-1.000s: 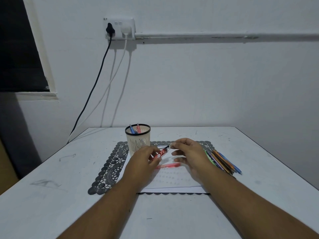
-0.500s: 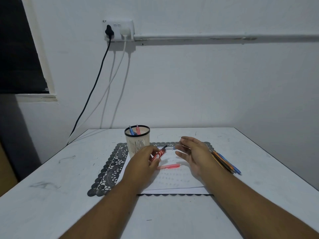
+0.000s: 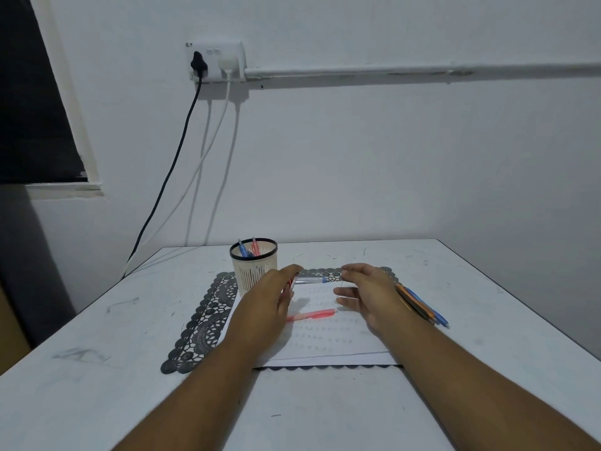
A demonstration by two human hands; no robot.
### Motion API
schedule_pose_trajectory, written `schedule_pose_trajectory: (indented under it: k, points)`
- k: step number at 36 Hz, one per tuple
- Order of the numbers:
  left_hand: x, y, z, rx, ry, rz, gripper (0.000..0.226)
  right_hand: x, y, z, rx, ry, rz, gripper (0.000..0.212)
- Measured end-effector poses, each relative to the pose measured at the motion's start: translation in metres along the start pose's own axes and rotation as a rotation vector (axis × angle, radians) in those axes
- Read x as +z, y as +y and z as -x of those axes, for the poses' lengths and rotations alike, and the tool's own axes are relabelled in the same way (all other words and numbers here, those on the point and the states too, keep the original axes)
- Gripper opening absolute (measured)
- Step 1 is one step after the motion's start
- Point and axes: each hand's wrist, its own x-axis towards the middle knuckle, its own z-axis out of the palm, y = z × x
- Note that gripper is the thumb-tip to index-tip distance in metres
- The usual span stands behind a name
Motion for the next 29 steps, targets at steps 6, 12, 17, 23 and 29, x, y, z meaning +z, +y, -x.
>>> schedule_pose_trajectory:
  k: [6,12,17,23,29]
  points:
    - [0.003,0.002,-0.003,0.045,-0.042,-0.066,0.046,-0.001,0.002,-0.003,0.005,-0.013,0.013,0.015]
    - [0.014,0.017,-0.019,0.047,-0.190,-0.316,0.053,-0.004,0.002,-0.005,-0.004,-0.034,-0.031,0.020]
    - [0.027,0.023,-0.043,0.027,-0.333,-0.566,0.024,-0.008,0.002,-0.010,0.005,-0.018,-0.045,0.018]
    - [0.038,0.018,-0.079,-0.019,-0.453,-0.657,0.025,-0.011,0.002,-0.010,0.003,-0.007,-0.017,0.013]
    - [0.054,0.023,-0.084,-0.002,-0.475,-0.753,0.027,-0.011,0.004,-0.014,0.000,-0.007,0.006,0.011]
